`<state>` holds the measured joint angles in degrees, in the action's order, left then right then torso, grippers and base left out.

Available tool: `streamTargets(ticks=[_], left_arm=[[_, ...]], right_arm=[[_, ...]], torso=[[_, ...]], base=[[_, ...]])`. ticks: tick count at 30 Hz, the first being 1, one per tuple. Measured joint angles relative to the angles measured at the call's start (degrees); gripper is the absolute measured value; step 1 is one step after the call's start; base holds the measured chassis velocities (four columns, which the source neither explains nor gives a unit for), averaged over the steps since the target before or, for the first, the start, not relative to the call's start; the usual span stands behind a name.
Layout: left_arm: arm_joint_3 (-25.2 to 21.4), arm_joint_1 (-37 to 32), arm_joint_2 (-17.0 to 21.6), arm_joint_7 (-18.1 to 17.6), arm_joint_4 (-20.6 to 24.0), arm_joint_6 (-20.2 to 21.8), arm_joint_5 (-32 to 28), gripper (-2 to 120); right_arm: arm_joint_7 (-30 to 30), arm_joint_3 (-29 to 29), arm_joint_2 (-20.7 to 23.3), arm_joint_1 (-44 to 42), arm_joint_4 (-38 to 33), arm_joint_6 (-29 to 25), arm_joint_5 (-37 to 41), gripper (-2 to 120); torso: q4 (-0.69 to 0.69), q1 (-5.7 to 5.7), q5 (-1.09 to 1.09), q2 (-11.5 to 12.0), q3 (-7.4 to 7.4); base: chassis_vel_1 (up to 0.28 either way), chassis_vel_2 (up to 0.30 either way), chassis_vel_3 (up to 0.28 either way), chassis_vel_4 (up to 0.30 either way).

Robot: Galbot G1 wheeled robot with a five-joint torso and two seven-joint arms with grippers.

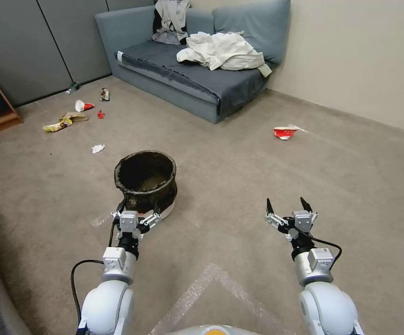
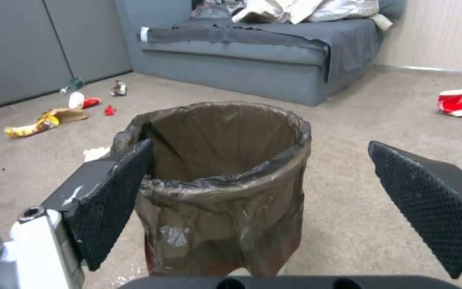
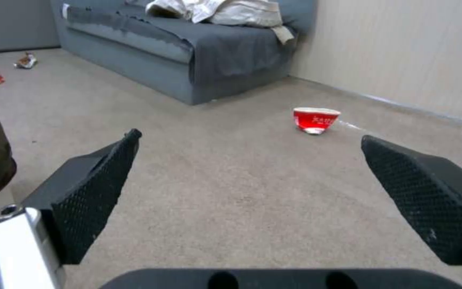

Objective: Pick up the trash can from the floor.

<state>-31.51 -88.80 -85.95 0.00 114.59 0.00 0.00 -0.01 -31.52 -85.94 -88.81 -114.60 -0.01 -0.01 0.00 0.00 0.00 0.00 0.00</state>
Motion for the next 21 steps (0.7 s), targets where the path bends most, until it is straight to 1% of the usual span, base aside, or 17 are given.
streamTargets(ticks=[21], left_arm=[[0.0,0.0,0.0,0.0,0.0,0.0,0.0,100]], right_arm=[[0.0,0.0,0.0,0.0,0.0,0.0,0.0,100]], torso=[[0.0,0.0,0.0,0.0,0.0]], base=[[0.0,0.0,0.0,0.0]])
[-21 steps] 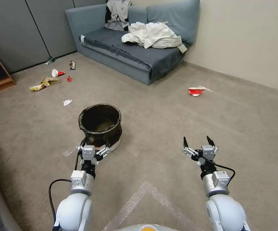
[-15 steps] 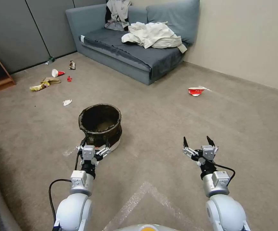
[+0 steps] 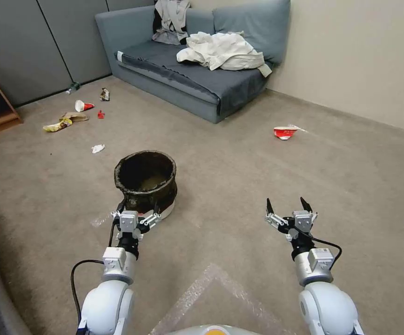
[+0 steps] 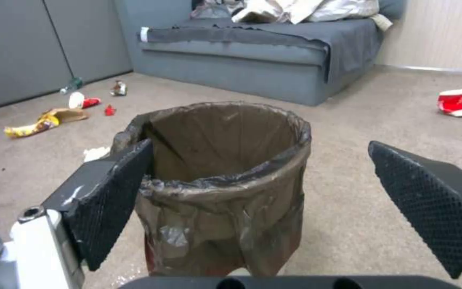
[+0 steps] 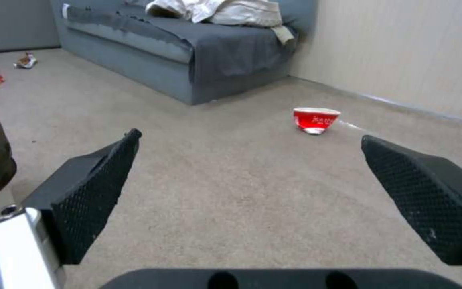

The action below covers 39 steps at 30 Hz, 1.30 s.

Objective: Pick up the trash can from the floor.

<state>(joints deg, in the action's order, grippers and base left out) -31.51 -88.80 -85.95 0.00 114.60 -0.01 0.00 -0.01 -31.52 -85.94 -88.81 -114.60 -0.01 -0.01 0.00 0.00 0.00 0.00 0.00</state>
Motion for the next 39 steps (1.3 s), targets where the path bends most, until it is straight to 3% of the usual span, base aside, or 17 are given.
streamTargets(ticks=[9,14,16,19,21,26,28,39], left_arm=[[-0.04,-0.1,0.02,-0.01,0.21,0.02,0.0,100],[-1.29,-1.86,0.59,-0.54,3.86,0.74,-0.97,100],[-2.99,-4.28,1.33,-1.29,8.61,1.79,-2.35,100],[-4.09,-5.82,1.83,-1.76,11.7,2.53,-3.23,100],[-5.88,-8.41,2.64,-2.52,16.83,3.64,-4.73,100],[-7.97,-11.36,3.57,-3.46,22.69,5.0,-6.43,100],[-10.03,-13.75,4.95,-3.9,27.1,7.1,-8.5,100],[-10.55,-14.3,5.74,-3.76,26.56,7.51,-9.28,100]], right_arm=[[0.0,0.0,-0.01,-0.02,-0.02,0.01,0.0,100],[-0.54,0.49,-0.97,-1.5,-3.96,1.56,-0.26,100],[-1.49,1.21,-2.29,-3.52,-9.15,3.74,-0.73,100],[-2.07,1.65,-3.13,-4.79,-12.47,5.15,-1.04,100],[-3.03,2.33,-4.47,-6.87,-17.85,7.4,-1.54,100],[-3.56,2.55,-5.18,-8.53,-20.92,9.68,-1.95,100],[-3.56,2.52,-5.15,-9.04,-21.01,9.84,-1.97,100],[-3.04,2.74,-4.94,-9.3,-20.77,9.86,-2.08,100]], torso=[[0.0,0.0,0.0,0.0,0.0],[0.0,0.0,0.01,0.0,0.0],[-0.01,0.0,0.01,0.0,0.0],[-0.01,0.0,0.01,0.0,0.0],[0.0,0.0,0.01,0.0,0.0],[0.01,0.0,0.0,0.0,0.0],[-0.01,0.0,-0.04,0.0,-0.01],[0.0,0.0,0.0,0.0,0.0]], base=[[0.0,0.0,0.0,0.0],[0.0,0.0,0.0,0.0],[0.0,0.0,0.0,0.0],[0.0,0.0,0.0,0.0],[0.0,0.0,0.0,0.0],[0.0,0.0,0.0,0.0],[0.0,0.0,0.0,0.0],[0.0,0.0,0.0,0.0]])
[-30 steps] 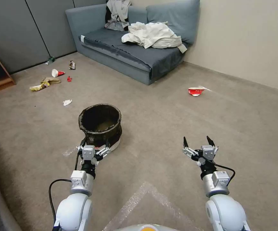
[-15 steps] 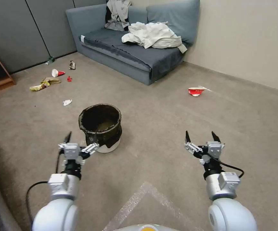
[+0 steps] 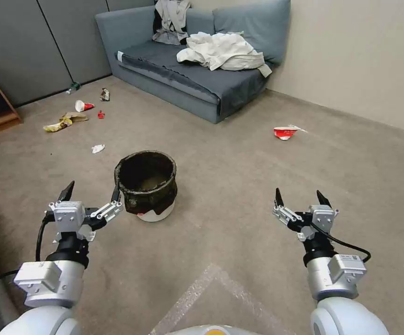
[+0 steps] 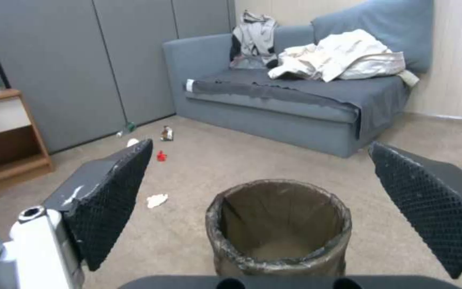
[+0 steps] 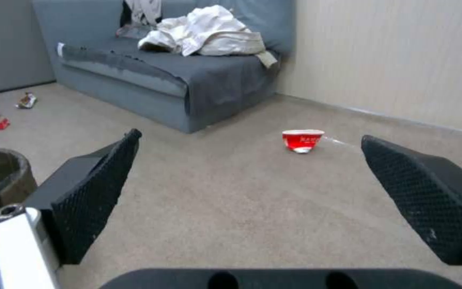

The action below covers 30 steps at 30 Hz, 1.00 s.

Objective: Pick up the trash can from the floor.

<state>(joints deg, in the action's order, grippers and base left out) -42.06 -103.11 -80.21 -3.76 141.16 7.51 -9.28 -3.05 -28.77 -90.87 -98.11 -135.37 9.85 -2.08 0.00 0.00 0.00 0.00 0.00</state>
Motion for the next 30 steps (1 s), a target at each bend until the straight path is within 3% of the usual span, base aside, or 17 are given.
streamTargets(ticks=[30], left_arm=[[0.19,-0.7,-0.13,1.15,-2.02,-2.4,1.15,100]], right_arm=[[0.08,0.27,-0.25,-0.13,0.63,0.12,-0.24,100]], torso=[[-0.01,0.0,0.0,0.0,0.0]], base=[[0.027,0.03,0.031,0.029]])
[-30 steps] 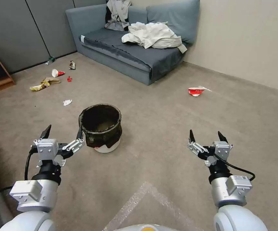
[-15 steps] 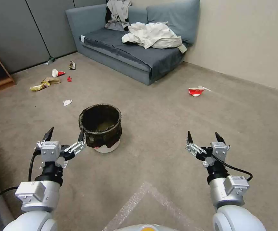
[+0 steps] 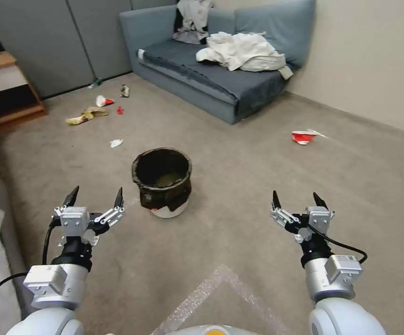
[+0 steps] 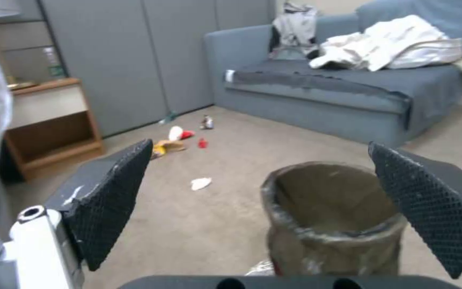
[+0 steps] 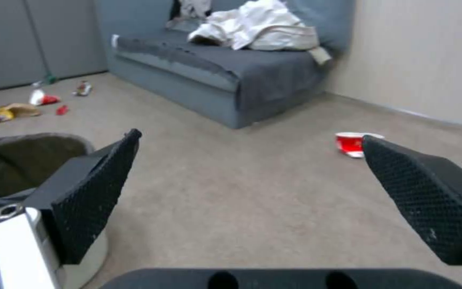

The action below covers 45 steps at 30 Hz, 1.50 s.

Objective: Pick up the trash can from the floor.

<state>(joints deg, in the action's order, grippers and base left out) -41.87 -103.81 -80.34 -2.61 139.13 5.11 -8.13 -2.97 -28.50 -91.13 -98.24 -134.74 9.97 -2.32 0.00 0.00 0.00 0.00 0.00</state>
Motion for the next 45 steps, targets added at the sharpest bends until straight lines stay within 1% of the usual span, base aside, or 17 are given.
streamTargets(ticks=[6,10,17,22,27,45], left_arm=[[-0.03,0.21,-0.05,0.21,-0.29,-0.56,-0.06,100],[0.03,0.51,-0.1,0.06,-0.59,-1.73,-0.1,100],[-0.15,0.62,-0.1,-0.14,-0.8,-1.96,-0.15,100],[-0.38,0.78,-0.06,-0.55,-0.92,-1.95,-0.27,100],[-0.25,0.91,-0.05,-1.25,-1.02,-1.8,-0.28,100],[-0.31,1.25,0.07,-1.46,-1.5,-1.63,-0.48,100]], right_arm=[[-0.02,0.01,-0.03,0.13,0.09,-0.05,-0.12,100],[-0.15,-0.15,-0.04,0.22,0.37,0.08,-0.13,100],[-0.23,-0.2,-0.04,0.32,0.77,0.1,-0.11,100],[-0.22,-0.16,-0.04,0.41,1.03,0.1,-0.1,100],[-0.21,-0.16,-0.04,0.41,1.11,0.14,-0.1,100],[-0.21,0.03,-0.04,0.4,1.36,0.12,-0.31,100]], torso=[[0.0,0.0,0.0,0.0,0.0],[-0.01,0.0,0.0,0.0,0.0],[0.01,0.0,0.0,0.0,0.0],[0.01,0.0,0.0,0.0,0.0],[0.0,0.0,0.0,0.0,-0.01],[0.0,0.0,0.0,0.0,0.0]], base=[[0.079,0.073,0.077,0.076],[0.056,0.05,0.068,0.06],[0.008,0.01,0.017,0.01],[0.0,0.0,0.0,0.0],[-0.078,0.066,0.066,-0.081],[-0.116,0.105,0.12,-0.114]])
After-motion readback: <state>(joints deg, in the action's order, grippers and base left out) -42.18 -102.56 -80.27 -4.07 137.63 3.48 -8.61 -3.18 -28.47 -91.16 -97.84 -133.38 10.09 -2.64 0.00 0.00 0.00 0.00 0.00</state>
